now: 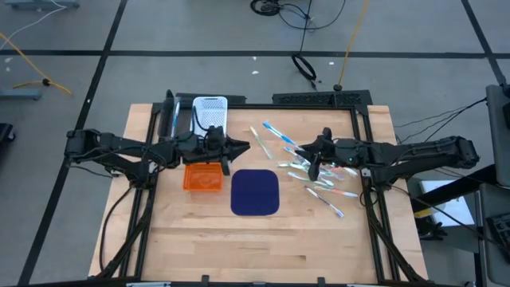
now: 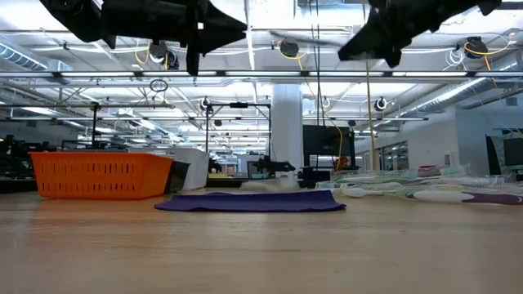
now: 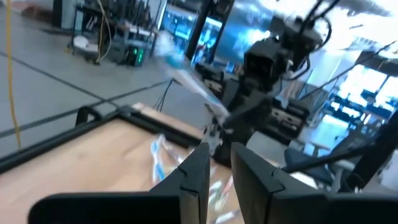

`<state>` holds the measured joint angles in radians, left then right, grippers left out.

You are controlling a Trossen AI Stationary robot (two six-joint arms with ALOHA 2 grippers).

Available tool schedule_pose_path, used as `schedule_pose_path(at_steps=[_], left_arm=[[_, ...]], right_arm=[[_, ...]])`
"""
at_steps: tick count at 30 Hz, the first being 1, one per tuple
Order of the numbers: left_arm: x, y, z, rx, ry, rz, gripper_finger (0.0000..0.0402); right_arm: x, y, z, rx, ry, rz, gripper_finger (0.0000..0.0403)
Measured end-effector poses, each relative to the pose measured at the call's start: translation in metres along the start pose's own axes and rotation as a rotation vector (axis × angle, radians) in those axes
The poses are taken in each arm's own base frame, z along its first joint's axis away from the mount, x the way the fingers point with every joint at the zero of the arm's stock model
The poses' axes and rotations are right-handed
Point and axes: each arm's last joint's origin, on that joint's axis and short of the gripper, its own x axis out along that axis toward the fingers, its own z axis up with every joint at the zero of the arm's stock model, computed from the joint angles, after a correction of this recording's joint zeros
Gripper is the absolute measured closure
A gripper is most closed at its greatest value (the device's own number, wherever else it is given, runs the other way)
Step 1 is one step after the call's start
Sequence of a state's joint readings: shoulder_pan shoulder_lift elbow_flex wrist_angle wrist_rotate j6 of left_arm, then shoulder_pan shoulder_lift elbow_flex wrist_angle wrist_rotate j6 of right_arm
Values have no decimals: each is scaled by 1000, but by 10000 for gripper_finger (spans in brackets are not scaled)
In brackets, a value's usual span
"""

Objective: Pick & Place Toothbrushes
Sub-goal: Put the blue toothbrush into the gray bin

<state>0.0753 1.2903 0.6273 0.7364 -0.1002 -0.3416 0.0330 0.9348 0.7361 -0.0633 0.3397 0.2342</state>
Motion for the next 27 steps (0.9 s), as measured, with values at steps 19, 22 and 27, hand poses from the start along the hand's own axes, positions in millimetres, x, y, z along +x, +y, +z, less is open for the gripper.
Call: schedule_pose_path(at_steps=[19, 22, 27], left_arm=[[53, -18, -13, 27, -167, -118, 336], [64, -21, -11, 29, -176, -137, 331], [70, -24, -4, 43, -178, -137, 284]], right_arm=[[-5, 15, 5, -32, -79, 83, 363], [-5, 16, 5, -31, -75, 85, 363], [-5, 16, 5, -33, -73, 84, 363]])
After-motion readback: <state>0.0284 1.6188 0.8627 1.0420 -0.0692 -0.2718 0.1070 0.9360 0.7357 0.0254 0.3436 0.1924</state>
